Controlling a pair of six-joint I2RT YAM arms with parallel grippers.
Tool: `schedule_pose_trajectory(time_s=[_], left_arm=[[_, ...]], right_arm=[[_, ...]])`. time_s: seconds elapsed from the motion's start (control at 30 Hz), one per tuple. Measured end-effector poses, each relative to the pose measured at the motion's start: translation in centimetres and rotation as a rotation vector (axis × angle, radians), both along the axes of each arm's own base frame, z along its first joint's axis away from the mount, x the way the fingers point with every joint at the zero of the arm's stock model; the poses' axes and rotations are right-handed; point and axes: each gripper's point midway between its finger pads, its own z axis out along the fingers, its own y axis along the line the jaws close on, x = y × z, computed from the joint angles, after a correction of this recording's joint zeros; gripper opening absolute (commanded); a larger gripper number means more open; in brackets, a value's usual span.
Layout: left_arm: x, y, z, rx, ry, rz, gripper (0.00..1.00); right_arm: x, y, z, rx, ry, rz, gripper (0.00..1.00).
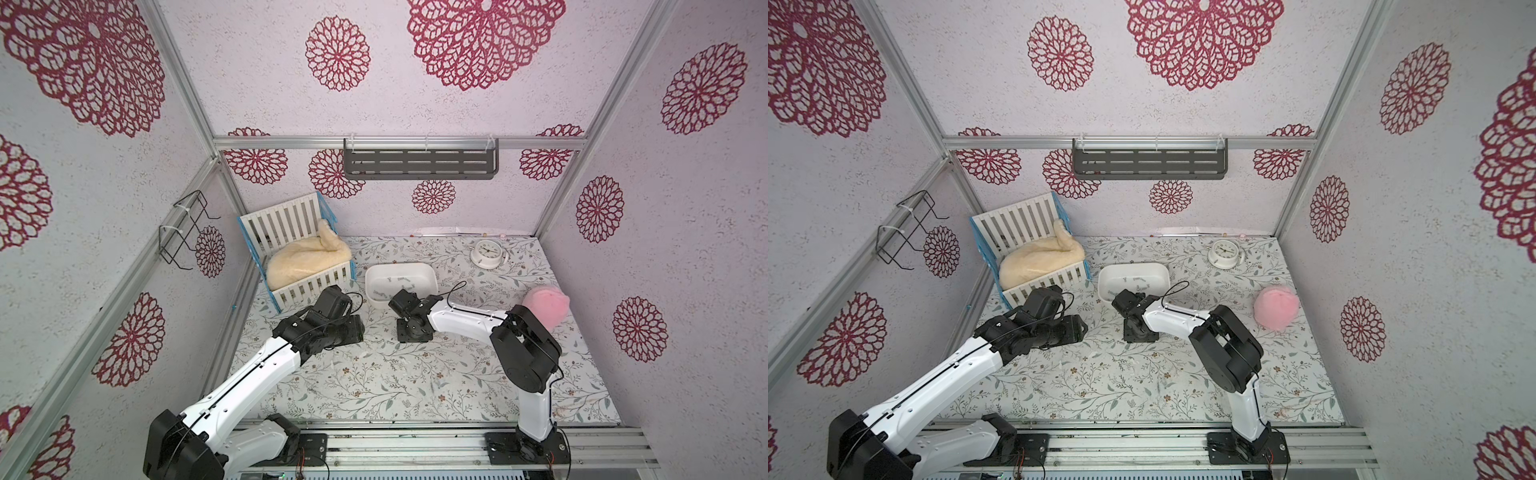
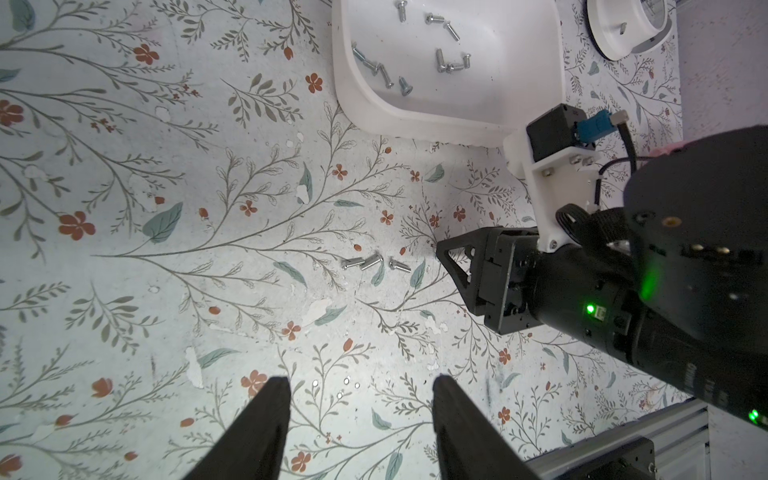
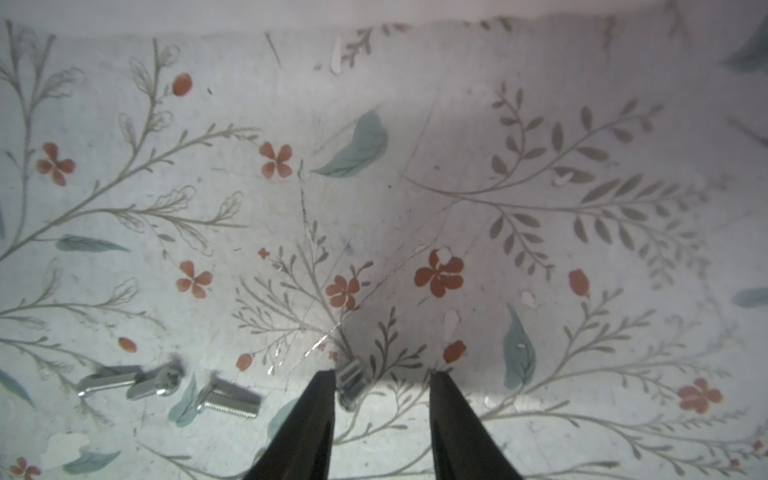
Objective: Put the screws on the desktop into the storage box
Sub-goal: Pick up the screw from the center of the board.
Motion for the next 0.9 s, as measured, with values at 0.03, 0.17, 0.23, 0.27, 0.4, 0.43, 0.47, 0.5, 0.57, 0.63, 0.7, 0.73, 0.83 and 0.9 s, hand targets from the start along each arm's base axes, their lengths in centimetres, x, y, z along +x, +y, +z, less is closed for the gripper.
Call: schedule_pose_trajectory(time_s=[0.03,0.17,0.23,0.27,0.4,0.43,0.47,0.5,0.57,0.63,0.7,0.73,0.83,0.9], left_arm=[[0.00,-0.01,-0.03,0.000,0.001,0.000,0.60],[0.01,-0.01,-0.16,0.003,0.005,0.000,0.60],[0.02,-0.02,-0.17,0.003,0.005,0.000,0.60],[0.01,-0.02,-0.17,0.003,0.005,0.000,0.60],[0.01,-0.04,-0.17,0.002,0.006,-0.001,0.60],[0.00,-0.05,-0.17,0.001,0.006,-0.001,0.60],[-0.01,-0.06,-0.17,0.000,0.006,-0.002,0.60],[-0.01,-0.07,-0.17,0.000,0.007,-0.002,0.60],[-0.01,-0.07,-0.15,0.000,0.006,-0.002,0.60],[-0.02,-0.06,-0.10,-0.001,0.005,-0.001,0.60],[-0.03,-0.05,-0.06,-0.002,0.003,-0.001,0.60],[-0.04,-0.04,-0.05,-0.002,0.003,-0.001,0.60],[-0.06,-0.03,-0.08,-0.003,0.004,0.001,0.60],[-0.09,-0.02,-0.10,-0.004,0.005,0.002,0.60]], right_arm=[[0.00,-0.01,-0.06,-0.001,0.001,0.000,0.42],[-0.04,-0.20,-0.45,-0.014,0.006,-0.001,0.42],[-0.08,-0.32,-0.67,-0.022,0.009,0.000,0.42],[-0.03,-0.34,-0.66,-0.024,0.007,0.000,0.42],[0.02,-0.52,-0.68,-0.035,0.002,0.004,0.41],[0.02,-0.53,-0.69,-0.036,0.002,0.004,0.41],[0.03,-0.54,-0.69,-0.036,0.002,0.004,0.41],[0.03,-0.55,-0.69,-0.037,0.002,0.004,0.41],[0.03,-0.54,-0.69,-0.037,0.002,0.004,0.41],[0.03,-0.54,-0.69,-0.037,0.002,0.004,0.41],[0.03,-0.54,-0.69,-0.037,0.002,0.004,0.41],[0.03,-0.54,-0.69,-0.037,0.002,0.004,0.41],[0.02,-0.55,-0.71,-0.037,0.002,0.005,0.41],[0.02,-0.56,-0.71,-0.039,0.002,0.010,0.41]])
